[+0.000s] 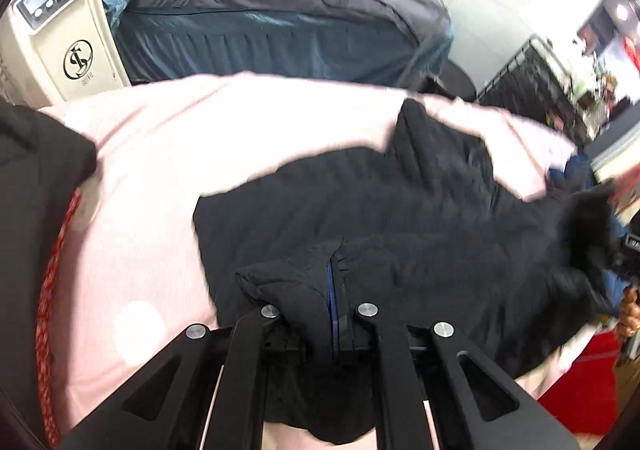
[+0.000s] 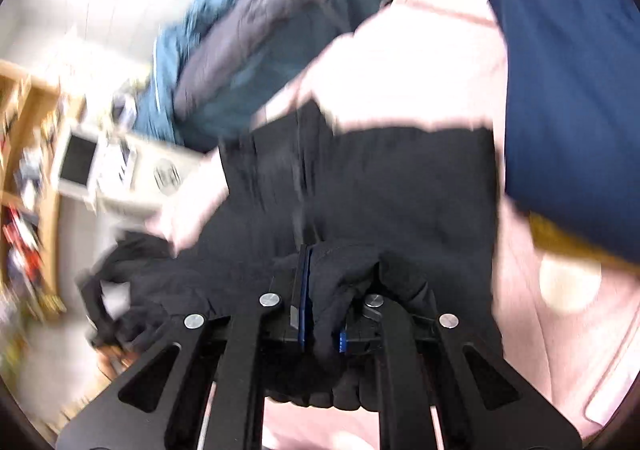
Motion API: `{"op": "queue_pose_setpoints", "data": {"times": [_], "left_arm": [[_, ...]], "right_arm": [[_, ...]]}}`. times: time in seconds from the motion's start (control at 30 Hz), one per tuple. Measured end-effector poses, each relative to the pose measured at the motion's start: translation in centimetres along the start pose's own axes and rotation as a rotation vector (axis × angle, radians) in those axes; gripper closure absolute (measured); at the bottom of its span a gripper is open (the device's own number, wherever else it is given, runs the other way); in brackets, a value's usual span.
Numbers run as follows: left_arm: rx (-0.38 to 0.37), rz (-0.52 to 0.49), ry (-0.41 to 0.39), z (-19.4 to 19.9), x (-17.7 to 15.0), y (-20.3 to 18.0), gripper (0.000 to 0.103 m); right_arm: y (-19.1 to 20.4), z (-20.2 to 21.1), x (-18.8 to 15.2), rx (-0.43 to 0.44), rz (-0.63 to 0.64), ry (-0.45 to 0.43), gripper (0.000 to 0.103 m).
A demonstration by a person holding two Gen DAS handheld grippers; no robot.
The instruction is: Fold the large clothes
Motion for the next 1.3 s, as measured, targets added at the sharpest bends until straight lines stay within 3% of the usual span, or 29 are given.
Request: {"op": "queue_pose_setpoints", "data": {"times": [0.2,0.43,0.67,0.9,1.0,1.13,1.3], "left_arm": [[0.057,0.05,0.087,-3.3,3.6,-0.3,0.095],[-0.036,0.149,0.163,-7.2,4.7,1.3,0.092],[-0.046,0.186,0.226,-10.6,5.9,1.9,0.092],[-0.065,0.227,0.254,-13.4,5.8,2.1,0.091],[-0.102,0.256,0.266,-13.3,5.9,2.2,0.091],[-0.154,0.315,0.288,-12.0,6.2,2.8,0.088],[-0.267,0.359,0.234,-8.0,7.0,3.3,0.066]], "right_arm": [[-1.3,-2.4,3.1,-0.097,-0.031,0.048,0.092],[-3.9,-6.2,4.8,-0.11,-0.097,0.113,0.092],[-4.5,-10.4,7.4,-0.196,-0.09,0.155,0.092],[-6.3,-13.1,7.4,-0.241,-0.123,0.19,0.092],[-6.6,-13.1,7.4,-0.215,-0.157,0.191,0.09],[-6.8,-12.1,7.3,-0.116,-0.236,0.199,0.087],[-6.3,-9.4,7.2,0.034,-0.307,0.2,0.072]]}}
Point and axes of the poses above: each gripper's, at about its wrist camera, not at the fingertips, and z roughly against the way its jaws point, y to its left, x to its top, the point moved 7 cm from there along -z, roughly the way its jaws point, and after that the axes turned 7 degrees about y, right-handed, at the moved point
